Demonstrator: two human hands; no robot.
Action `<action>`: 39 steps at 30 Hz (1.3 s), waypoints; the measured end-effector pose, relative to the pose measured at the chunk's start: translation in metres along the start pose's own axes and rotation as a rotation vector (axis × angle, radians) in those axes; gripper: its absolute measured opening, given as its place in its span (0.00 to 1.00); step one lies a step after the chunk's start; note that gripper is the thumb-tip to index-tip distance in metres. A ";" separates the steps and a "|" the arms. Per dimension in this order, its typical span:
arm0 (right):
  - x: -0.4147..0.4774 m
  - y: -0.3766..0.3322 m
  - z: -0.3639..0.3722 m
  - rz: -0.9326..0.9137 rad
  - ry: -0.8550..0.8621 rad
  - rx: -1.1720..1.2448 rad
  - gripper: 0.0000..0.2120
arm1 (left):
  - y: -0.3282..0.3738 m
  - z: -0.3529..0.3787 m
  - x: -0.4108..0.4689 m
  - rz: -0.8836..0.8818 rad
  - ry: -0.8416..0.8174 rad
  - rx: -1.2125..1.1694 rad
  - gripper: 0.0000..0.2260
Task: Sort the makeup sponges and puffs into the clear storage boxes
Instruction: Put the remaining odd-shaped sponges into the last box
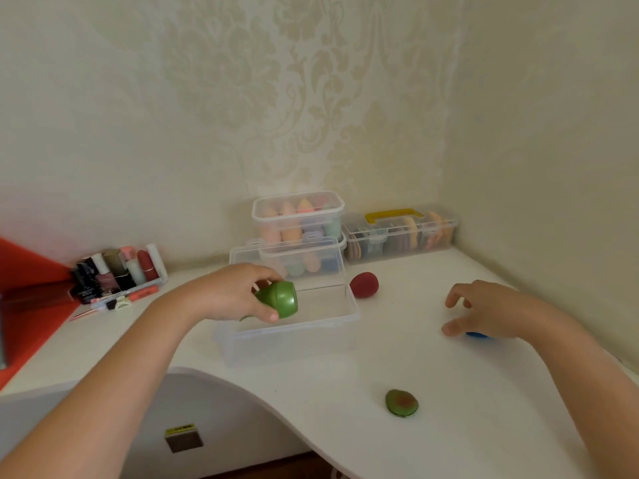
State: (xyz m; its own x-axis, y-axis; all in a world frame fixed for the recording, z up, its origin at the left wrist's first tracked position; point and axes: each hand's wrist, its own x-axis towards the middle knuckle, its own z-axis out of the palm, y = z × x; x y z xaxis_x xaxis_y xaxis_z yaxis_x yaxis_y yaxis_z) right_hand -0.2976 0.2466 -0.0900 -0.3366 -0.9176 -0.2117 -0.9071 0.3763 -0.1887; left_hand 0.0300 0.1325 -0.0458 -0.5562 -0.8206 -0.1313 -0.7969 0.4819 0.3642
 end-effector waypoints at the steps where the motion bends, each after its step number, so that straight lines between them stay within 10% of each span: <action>1: 0.000 0.001 0.001 -0.011 -0.019 -0.026 0.22 | -0.004 0.002 -0.001 -0.007 -0.047 0.028 0.22; 7: 0.003 0.002 0.001 -0.046 -0.036 -0.055 0.17 | -0.006 0.006 0.001 -0.054 -0.145 0.082 0.21; 13: 0.010 0.002 0.003 -0.041 0.141 0.119 0.08 | -0.008 0.012 -0.007 0.055 0.158 -0.063 0.09; 19: -0.001 -0.044 0.000 -0.363 0.360 0.650 0.06 | -0.011 0.039 -0.025 0.192 0.120 -0.035 0.34; 25: -0.004 -0.114 0.003 -0.739 0.249 0.531 0.07 | -0.016 0.059 -0.024 0.220 0.214 0.161 0.23; 32: 0.009 -0.133 0.010 -0.747 0.087 0.166 0.10 | -0.017 0.064 -0.024 0.208 0.256 0.228 0.20; 39: 0.030 -0.102 0.010 -0.576 0.575 0.398 0.09 | -0.018 0.067 -0.021 0.179 0.250 0.218 0.19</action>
State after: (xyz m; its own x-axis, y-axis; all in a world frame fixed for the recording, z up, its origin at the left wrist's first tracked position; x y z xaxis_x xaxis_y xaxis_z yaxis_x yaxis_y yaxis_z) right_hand -0.2125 0.1816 -0.0864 -0.0292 -0.8599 0.5097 -0.8554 -0.2423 -0.4578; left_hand 0.0401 0.1617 -0.1118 -0.6381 -0.7540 0.1561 -0.7385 0.6567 0.1529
